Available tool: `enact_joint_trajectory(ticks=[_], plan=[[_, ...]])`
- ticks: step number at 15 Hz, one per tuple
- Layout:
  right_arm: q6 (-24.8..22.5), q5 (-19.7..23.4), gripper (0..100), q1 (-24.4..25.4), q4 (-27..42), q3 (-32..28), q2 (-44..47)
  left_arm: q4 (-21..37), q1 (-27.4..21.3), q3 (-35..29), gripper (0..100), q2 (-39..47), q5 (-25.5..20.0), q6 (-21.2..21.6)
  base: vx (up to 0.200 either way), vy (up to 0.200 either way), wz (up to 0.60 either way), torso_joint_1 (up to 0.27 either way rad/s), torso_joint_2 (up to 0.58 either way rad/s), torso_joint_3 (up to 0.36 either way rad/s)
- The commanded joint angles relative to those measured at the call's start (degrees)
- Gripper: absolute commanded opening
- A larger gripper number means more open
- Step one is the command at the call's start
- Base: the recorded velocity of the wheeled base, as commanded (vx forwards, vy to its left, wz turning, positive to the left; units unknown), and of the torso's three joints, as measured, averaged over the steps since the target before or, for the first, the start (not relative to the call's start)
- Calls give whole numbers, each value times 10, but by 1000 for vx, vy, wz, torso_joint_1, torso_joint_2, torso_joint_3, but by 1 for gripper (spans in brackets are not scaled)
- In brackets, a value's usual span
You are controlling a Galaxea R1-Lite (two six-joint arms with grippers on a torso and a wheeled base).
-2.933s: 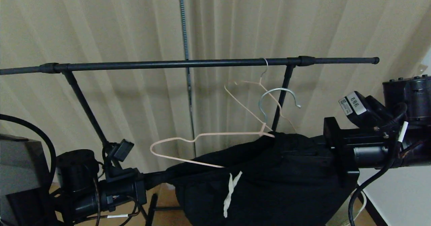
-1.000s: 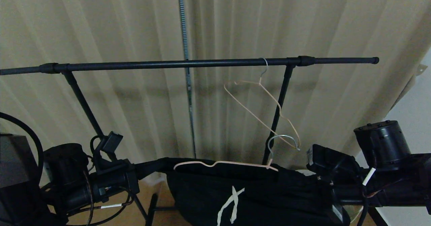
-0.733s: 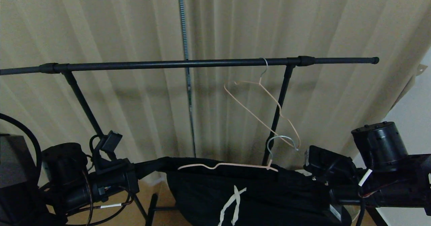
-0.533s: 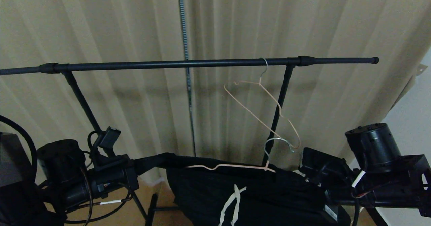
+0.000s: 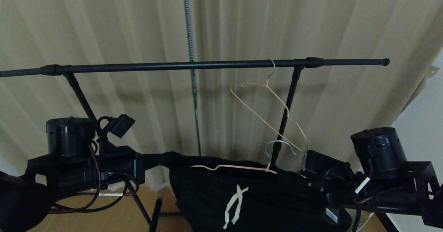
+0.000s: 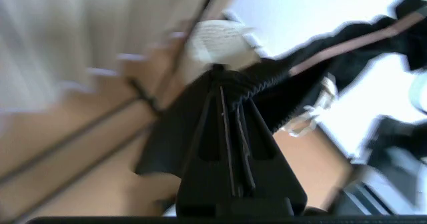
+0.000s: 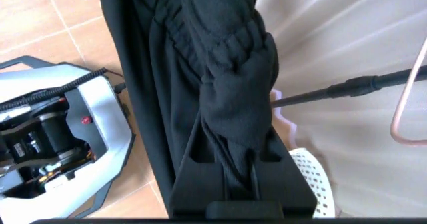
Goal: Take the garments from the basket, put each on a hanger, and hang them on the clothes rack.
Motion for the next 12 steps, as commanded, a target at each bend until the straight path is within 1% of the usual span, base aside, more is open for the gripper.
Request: enact_joint_trajectory(ticks=[1, 2, 3, 4, 5, 7, 8, 10, 12], plan=[[1, 1, 0, 1, -7, 5, 5, 63, -67, -73, 0, -53, 55, 27, 0, 0, 0, 0, 0, 0], [1, 0, 0, 1, -16, 7, 9, 77, -86, -83, 0, -53, 58, 28, 0, 0, 0, 0, 0, 0], [1, 0, 0, 1, -20, 8, 10, 87, -94, -89, 0, -54, 62, 28, 0, 0, 0, 0, 0, 0], [1, -1, 0, 1, -27, 8, 12, 111, -108, -101, 0, -54, 79, 28, 0, 0, 0, 0, 0, 0], [5, -2, 0, 1, -41, 11, 16, 161, -143, -131, 0, -52, 128, 30, 0, 0, 0, 0, 0, 0], [43, -4, 0, 5, -58, 10, 19, 188, -177, -154, 0, -37, 159, 30, 0, 0, 0, 0, 0, 0], [53, -5, 0, 7, -64, 11, 20, 197, -189, -166, 0, -31, 177, 30, 0, 0, 0, 0, 0, 0], [55, -7, 0, 7, -77, 17, 18, 230, -216, -203, 0, -13, 218, 30, 0, 0, 0, 0, 0, 0], [59, -7, 0, 8, -99, 20, 19, 255, -237, -231, 0, 1, 236, 30, 0, 0, 0, 0, 0, 0]])
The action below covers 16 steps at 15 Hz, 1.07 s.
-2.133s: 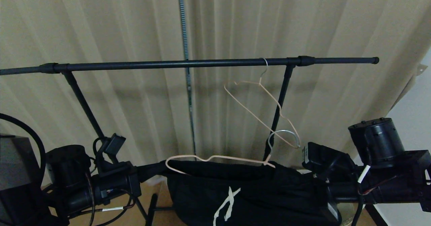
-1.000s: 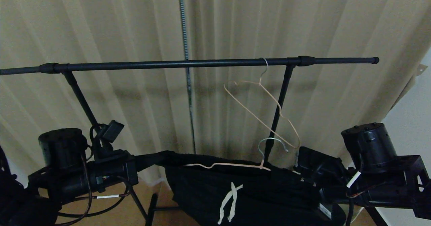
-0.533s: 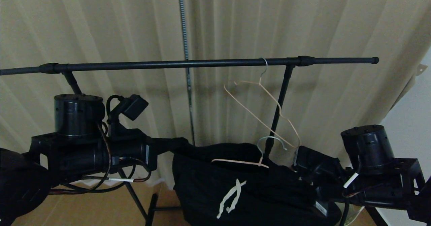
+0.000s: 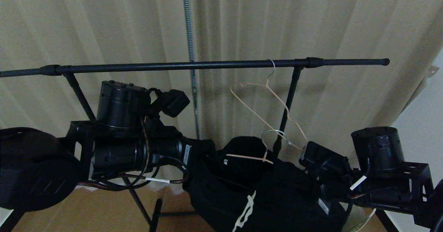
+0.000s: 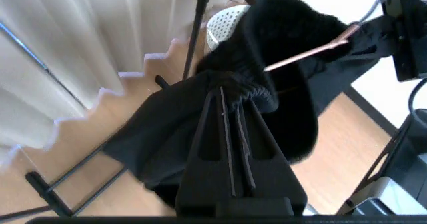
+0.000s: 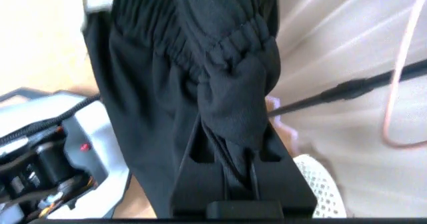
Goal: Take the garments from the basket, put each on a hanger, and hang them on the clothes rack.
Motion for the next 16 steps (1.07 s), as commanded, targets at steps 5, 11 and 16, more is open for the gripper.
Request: enact_joint_trajectory(ticks=[5, 11, 16], plan=[[46, 4, 0, 11, -46, 16, 2, 45, -56, -83, 0, 50, 78, -2, 0, 0, 0, 0, 0, 0], [12, 23, 0, 13, -161, 86, 2, 63, -51, -152, 0, 81, 176, -56, 0, 0, 0, 0, 0, 0], [1, 51, 0, 14, -173, 92, 3, 76, -63, -167, 0, 90, 202, -86, 0, 0, 0, 0, 0, 0]])
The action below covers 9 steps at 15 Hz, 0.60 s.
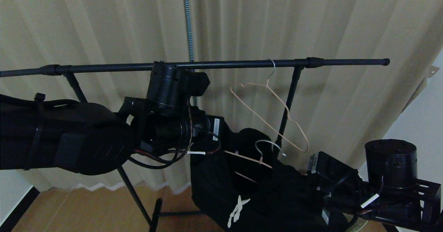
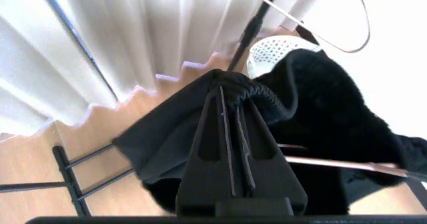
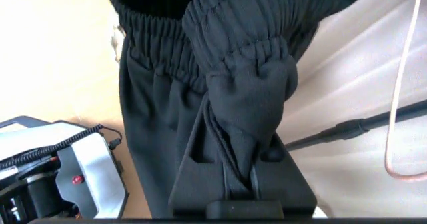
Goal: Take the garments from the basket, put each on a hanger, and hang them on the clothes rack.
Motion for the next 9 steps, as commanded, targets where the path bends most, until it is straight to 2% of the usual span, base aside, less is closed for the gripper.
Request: enact_joint_trajectory(ticks=[1, 4, 6, 9], plan=[[3, 0, 0, 0, -5, -4, 12, 1, -23, 6, 0, 0, 0, 1, 0, 0, 0, 0, 0, 0], [32, 0, 0, 0, -36, -6, 33, 1, -38, 29, 0, -22, -2, 4, 0, 0, 0, 0, 0, 0], [60, 0, 0, 0, -77, -3, 48, 0, -47, 69, 0, -51, -5, 28, 0, 0, 0, 0, 0, 0], [78, 2, 0, 0, -97, -2, 48, -2, -47, 108, 0, -70, -6, 46, 0, 0, 0, 0, 0, 0]])
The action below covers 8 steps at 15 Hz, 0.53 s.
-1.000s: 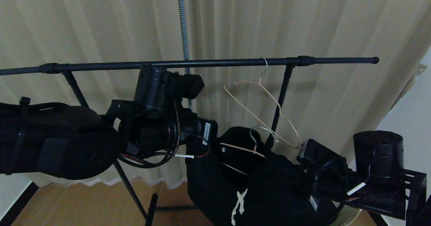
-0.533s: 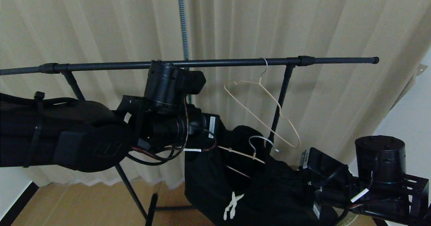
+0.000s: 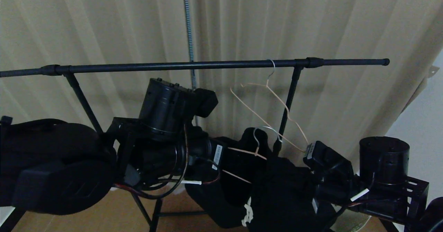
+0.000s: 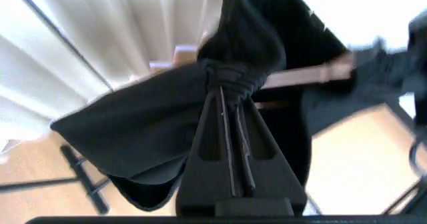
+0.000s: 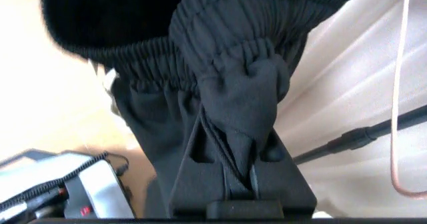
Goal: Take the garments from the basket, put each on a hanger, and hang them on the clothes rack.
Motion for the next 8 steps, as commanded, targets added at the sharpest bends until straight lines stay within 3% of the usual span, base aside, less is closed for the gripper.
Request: enact_joint_trajectory(ticks=[1, 5, 8], plan=[[20, 1, 0, 0, -16, 0, 6, -1, -3, 33, 0, -19, -2, 3, 0, 0, 0, 0, 0, 0], [50, 1, 0, 1, -44, 0, 7, -8, -15, 62, 0, -21, -34, 5, 0, 0, 0, 0, 0, 0], [65, 5, 0, 1, -67, 2, 7, -55, -16, 84, 0, -19, -35, 9, 0, 0, 0, 0, 0, 0]])
